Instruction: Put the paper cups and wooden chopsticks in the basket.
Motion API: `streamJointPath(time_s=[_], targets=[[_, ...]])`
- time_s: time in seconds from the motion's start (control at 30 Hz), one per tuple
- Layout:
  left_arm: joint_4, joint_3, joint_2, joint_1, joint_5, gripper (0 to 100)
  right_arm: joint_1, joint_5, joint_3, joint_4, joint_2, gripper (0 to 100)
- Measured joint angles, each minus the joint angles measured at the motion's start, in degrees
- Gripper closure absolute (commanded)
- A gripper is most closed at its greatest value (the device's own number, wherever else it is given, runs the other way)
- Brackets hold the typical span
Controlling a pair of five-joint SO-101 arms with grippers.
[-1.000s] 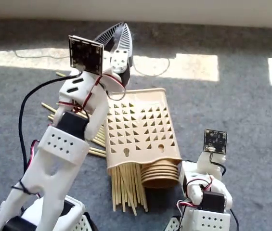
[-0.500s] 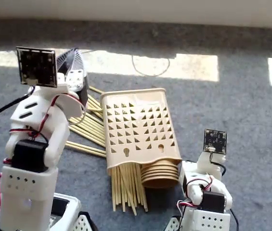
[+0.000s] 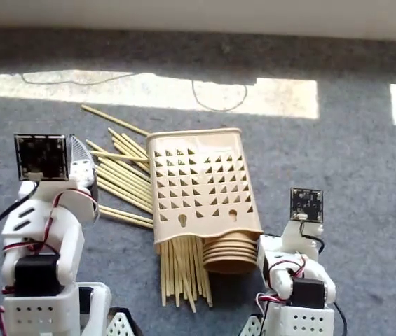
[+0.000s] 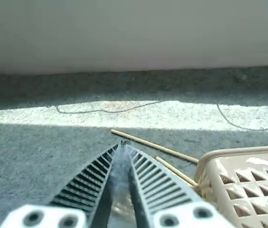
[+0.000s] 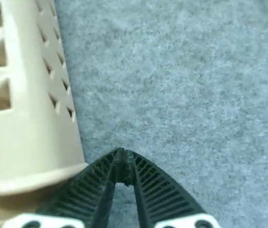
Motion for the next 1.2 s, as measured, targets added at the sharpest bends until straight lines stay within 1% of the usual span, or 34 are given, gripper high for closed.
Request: streamJointPath(time_s=[0.13,0.23,0.3,0.43,0.53,0.63,0.73,0.83,1.03,1.2], targets=[[0.0,7.3,-4.5,-3.0,-0.4,99,9.1,0.0,-0.1,0.0,0.0,99.2],[0.0,13.0,-6.9,-6.2,-0.4,99,12.0,0.7,-4.9,0.1,-0.5,99.2],[0.0,16.5,-8.4,-8.3,-0.4,99,12.5,5.3,-8.7,0.1,-0.4,99.2],[0.0,22.0,-12.2,-11.2,-0.4,99,12.6,19.5,-14.5,0.1,-0.5,99.3],[0.0,25.3,-15.7,-12.1,-0.4,99,12.4,21.7,-18.2,0.1,-0.6,99.2],[0.0,27.8,-19.2,-12.1,-0.8,99,9.8,22.8,-22.8,1.8,0.5,98.5],[0.0,29.9,-22.2,-12.1,-2.9,99,4.8,24.3,-28.3,6.2,5.9,91.1],[0.0,30.2,-23.5,-12.1,-3.4,99,0.3,24.4,-34.3,11.5,14.5,84.3],[0.0,30.7,-23.6,-12.1,-3.4,99,-9.0,24.8,-44.7,21.5,31.5,83.9],[0.0,30.7,-23.6,-12.1,-3.4,99,-16.4,25.0,-46.4,22.4,36.4,83.9]])
